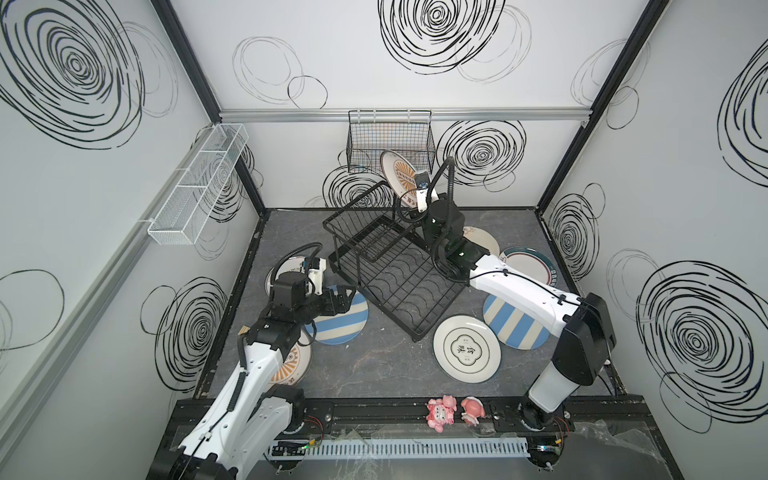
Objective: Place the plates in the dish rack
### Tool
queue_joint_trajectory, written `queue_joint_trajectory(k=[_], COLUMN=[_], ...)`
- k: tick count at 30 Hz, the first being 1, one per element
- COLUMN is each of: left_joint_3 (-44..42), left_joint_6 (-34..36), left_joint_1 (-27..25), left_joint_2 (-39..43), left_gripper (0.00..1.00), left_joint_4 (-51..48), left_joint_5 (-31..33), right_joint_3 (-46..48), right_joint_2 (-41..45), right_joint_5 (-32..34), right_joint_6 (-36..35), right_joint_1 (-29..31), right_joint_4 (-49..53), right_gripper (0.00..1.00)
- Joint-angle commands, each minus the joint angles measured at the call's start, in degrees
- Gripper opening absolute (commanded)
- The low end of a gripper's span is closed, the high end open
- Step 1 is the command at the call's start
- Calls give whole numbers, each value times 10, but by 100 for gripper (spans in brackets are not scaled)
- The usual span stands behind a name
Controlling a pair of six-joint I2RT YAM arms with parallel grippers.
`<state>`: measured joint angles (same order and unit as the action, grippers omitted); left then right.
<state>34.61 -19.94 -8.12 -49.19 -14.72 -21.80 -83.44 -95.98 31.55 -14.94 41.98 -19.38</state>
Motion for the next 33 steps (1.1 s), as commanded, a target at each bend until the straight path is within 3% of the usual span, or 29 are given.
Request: queue_joint_trajectory(k=[1, 33], left_joint_3=[0, 0], left_joint_6=[5, 6], left_joint_1=[-1, -1], left_joint_2=[0, 4], left_gripper=[96, 96], left_joint_4=[25, 18], left_joint_5=[0, 4], right_joint_3=[3, -18], right_joint_2=[24, -38], right_joint_5=[-2, 1], right_joint_6=[18, 42], right_joint_1=[-3, -19], right_joint_4=[-34, -22], right_gripper=[0, 0])
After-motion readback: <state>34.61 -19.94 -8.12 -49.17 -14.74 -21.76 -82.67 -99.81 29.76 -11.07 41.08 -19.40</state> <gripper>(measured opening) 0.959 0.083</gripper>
